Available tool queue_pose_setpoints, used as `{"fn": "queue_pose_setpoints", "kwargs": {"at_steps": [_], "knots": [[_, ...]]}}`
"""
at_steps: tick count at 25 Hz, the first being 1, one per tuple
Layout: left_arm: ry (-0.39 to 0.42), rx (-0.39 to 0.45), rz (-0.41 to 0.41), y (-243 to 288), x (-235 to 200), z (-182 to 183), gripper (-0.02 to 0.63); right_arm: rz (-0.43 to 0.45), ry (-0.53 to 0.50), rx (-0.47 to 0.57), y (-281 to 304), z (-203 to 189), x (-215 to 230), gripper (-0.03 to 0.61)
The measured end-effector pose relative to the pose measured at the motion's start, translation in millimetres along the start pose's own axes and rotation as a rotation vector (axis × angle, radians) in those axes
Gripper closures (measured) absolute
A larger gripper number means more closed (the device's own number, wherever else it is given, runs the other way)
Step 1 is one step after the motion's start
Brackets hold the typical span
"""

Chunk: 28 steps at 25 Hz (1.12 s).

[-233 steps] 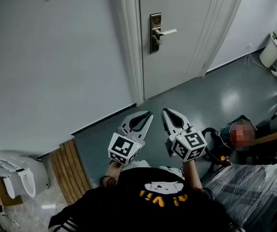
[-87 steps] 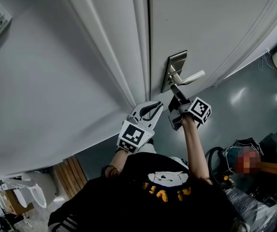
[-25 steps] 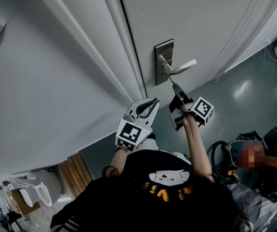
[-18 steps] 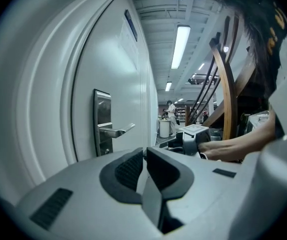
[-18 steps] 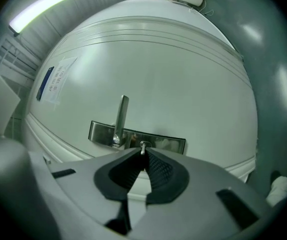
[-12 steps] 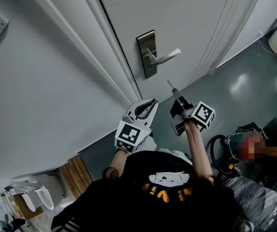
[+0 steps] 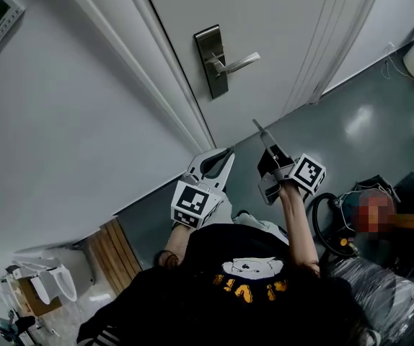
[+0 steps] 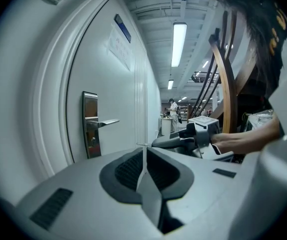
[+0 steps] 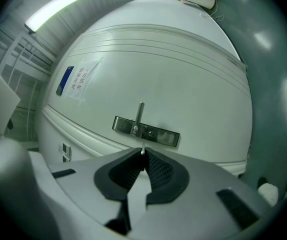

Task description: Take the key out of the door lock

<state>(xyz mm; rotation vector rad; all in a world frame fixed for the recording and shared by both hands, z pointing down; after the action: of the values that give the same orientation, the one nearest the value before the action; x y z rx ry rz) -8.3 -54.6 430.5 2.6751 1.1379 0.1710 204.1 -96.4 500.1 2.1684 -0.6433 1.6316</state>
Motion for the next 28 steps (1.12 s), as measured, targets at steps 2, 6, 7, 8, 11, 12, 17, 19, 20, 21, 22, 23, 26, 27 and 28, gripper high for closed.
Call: {"fn": "queue_pose_setpoints", "kwargs": {"at_steps": [2, 6, 7, 8, 11, 12, 17, 19, 20, 21, 22, 23, 26, 27, 28], "knots": [[0.000, -0.009, 0.008, -5.7, 7.1, -2.6, 0.585, 0.006, -0.005, -0.006, -6.5, -2.7, -2.3, 0.558], [0.001, -0.023, 0.034, -17.3, 13.6, -6.1, 0.584, 0.006, -0.023, -0.016, -14.8, -7.2, -7.9, 0.558], [0.001, -0.024, 0.040, -20.1, 14.6, -6.3, 0.585, 0.012, -0.025, -0.018, -16.1, -8.4, -10.0, 0.558], [0.000, -0.025, 0.046, -22.7, 15.4, -6.5, 0.585, 0.019, -0.027, -0.021, -17.1, -9.7, -12.3, 0.557], [-0.005, -0.026, 0.065, -29.6, 15.4, -7.9, 0.585, 0.026, -0.065, -0.041, -20.1, -15.1, -19.0, 0.558], [-0.006, -0.027, 0.069, -32.4, 15.4, -8.9, 0.585, 0.022, -0.089, -0.052, -21.8, -18.1, -20.8, 0.558], [-0.015, -0.028, 0.080, -47.7, 13.5, -14.5, 0.585, -0.001, -0.182, -0.104, -29.4, -38.2, -28.0, 0.558], [-0.019, -0.025, 0.083, -52.3, 11.3, -15.5, 0.584, 0.003, -0.203, -0.119, -30.7, -45.0, -32.3, 0.558], [-0.022, -0.020, 0.083, -54.9, 10.0, -15.8, 0.585, 0.006, -0.210, -0.125, -31.2, -48.7, -35.1, 0.558], [-0.025, -0.015, 0.083, -57.6, 8.8, -16.3, 0.584, 0.007, -0.214, -0.130, -31.9, -52.8, -37.5, 0.558], [-0.029, -0.011, 0.082, -60.5, 7.7, -17.4, 0.584, 0.005, -0.219, -0.134, -32.8, -57.3, -39.2, 0.558], [-0.032, -0.009, 0.081, -63.6, 7.0, -19.1, 0.585, 0.003, -0.228, -0.139, -33.7, -61.9, -40.7, 0.558], [-0.038, -0.011, 0.076, -76.1, 5.1, -25.3, 0.585, -0.002, -0.252, -0.149, -34.8, -77.4, -45.6, 0.558], [-0.039, -0.012, 0.072, -82.1, 4.4, -26.9, 0.585, -0.010, -0.252, -0.151, -35.5, -84.1, -47.5, 0.558], [-0.041, -0.013, 0.067, -89.1, 3.7, -28.6, 0.586, -0.015, -0.254, -0.152, -36.3, -91.5, -50.1, 0.558]]}}
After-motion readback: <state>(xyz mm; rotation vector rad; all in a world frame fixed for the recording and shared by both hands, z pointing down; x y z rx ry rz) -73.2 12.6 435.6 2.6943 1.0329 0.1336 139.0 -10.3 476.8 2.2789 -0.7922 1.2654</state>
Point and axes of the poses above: the fingertips, and each gripper's own axes: y forward along the fingers, x to its right, z out of its top, the point moved 9 cm from there along -y, backward along the fingers
